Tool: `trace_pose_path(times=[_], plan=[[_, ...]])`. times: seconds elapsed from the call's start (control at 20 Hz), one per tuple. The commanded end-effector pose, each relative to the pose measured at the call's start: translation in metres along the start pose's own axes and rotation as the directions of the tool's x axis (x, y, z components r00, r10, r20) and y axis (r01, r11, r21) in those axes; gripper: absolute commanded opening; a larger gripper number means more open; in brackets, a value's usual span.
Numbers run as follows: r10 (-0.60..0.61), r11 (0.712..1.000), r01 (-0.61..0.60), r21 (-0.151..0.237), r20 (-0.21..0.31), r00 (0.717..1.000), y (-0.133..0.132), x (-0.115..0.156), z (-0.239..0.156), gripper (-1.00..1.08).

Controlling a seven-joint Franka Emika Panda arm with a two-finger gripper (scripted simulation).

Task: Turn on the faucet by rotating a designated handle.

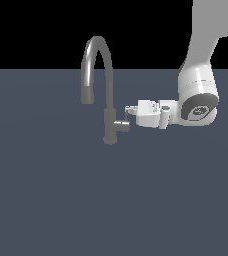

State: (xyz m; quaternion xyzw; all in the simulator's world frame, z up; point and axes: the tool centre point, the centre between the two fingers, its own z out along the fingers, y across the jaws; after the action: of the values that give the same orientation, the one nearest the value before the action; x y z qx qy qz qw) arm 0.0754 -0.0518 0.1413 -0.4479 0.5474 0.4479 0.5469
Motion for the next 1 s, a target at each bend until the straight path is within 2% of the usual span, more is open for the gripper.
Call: trace_pose_path(times=[0.0, 0.2, 0.3, 0.95], plan=[[0.000, 1.000, 0.000, 0.000, 0.000, 1.000, 0.006, -0.003, 0.000, -1.00], [-0.001, 1.000, 0.001, 0.001, 0.001, 1.000, 0.016, -0.007, 0.000, -1.00], [0.000, 1.000, 0.000, 0.003, -0.001, 1.000, 0.013, -0.004, 0.000, -1.00], [0.000, 1.000, 0.000, 0.001, 0.000, 1.000, 0.050, -0.004, 0.000, -1.00]])
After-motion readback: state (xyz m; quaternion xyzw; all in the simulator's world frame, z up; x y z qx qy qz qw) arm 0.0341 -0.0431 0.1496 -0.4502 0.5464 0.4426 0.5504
